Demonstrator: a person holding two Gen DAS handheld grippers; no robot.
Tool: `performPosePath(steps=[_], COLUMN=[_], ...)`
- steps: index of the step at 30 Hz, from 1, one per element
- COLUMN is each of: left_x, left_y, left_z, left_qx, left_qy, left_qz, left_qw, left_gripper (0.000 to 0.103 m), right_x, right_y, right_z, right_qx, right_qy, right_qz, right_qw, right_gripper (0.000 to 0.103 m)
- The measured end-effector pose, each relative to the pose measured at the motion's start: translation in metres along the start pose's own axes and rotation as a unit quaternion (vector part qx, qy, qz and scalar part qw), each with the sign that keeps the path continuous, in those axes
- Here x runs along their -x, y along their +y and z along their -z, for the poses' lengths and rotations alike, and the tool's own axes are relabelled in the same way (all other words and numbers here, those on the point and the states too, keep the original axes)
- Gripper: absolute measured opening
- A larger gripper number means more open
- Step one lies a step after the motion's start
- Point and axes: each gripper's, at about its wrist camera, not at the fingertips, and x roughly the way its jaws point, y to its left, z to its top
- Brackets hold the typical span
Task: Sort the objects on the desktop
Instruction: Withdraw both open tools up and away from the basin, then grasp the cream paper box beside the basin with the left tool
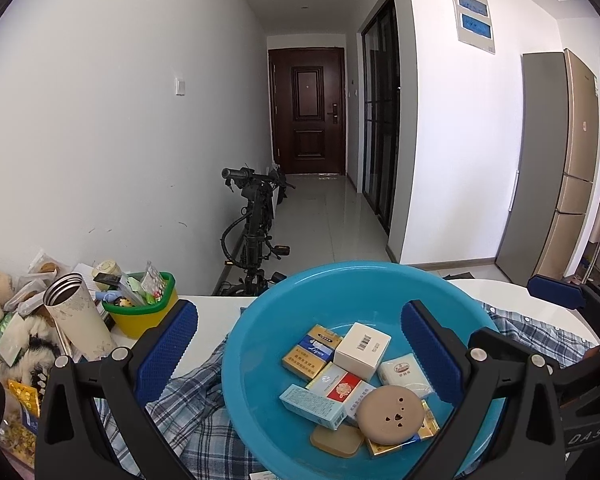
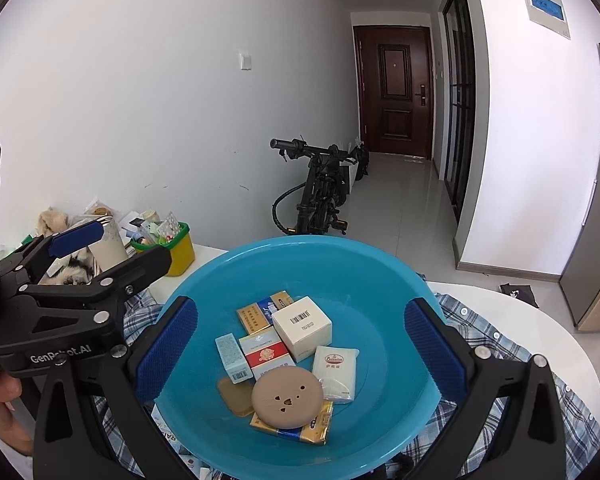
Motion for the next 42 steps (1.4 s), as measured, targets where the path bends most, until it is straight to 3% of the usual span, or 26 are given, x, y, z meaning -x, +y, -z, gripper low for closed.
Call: performPosePath(steps=[6,10,12,17,22,26,31,37,42], left_x=[0.026,0.047,0.061,0.118,0.153,0.161,0.153,0.110,0.063], left_y=[0.006,0.008,0.011,0.014,0.012,0.014,0.014,0.006,-0.007], left_z=[-0.007,-0.008,-0.006,0.003,0.026,0.053,0.088,0.129,0.157], left_qx=[0.012,0.014,0.020,0.018,0.008,0.017,0.016,-0.010,-0.013], left_qy=[-0.030,-0.036,-0.034,-0.072,-0.084,-0.063,-0.029,0.041,0.103], left_qz=[0.002,0.027,0.036,0.069,0.081,0.113,0.105,0.081,0.078], left_qw=[0.9995,0.9989,0.9986,0.9949,0.9931,0.9914,0.9939,0.9958,0.9915], left_gripper=[0.103,0.103,0.103,0.103,0.103,0.103,0.103,0.103,0.103], right_x=[0.010,0.020,0.026,0.064,0.094,0.103,0.101,0.095,0.088], right_y=[0.001,0.005,0.008,0.021,0.021,0.011,-0.005,-0.017,-0.023], right_z=[-0.003,-0.005,-0.006,-0.007,0.015,0.046,0.092,0.128,0.139], right_qx=[0.000,0.005,0.007,0.007,0.018,0.026,0.017,0.012,0.012], right_qy=[-0.011,-0.019,-0.018,-0.044,-0.038,-0.013,0.025,0.053,0.066], right_qz=[-0.002,0.003,-0.009,-0.058,-0.040,-0.026,-0.032,-0.025,-0.025], right_qw=[1.000,1.000,1.000,0.997,0.998,0.999,0.999,0.998,0.997], right_gripper=[0.103,0.103,0.103,0.103,0.103,0.103,0.103,0.103,0.103])
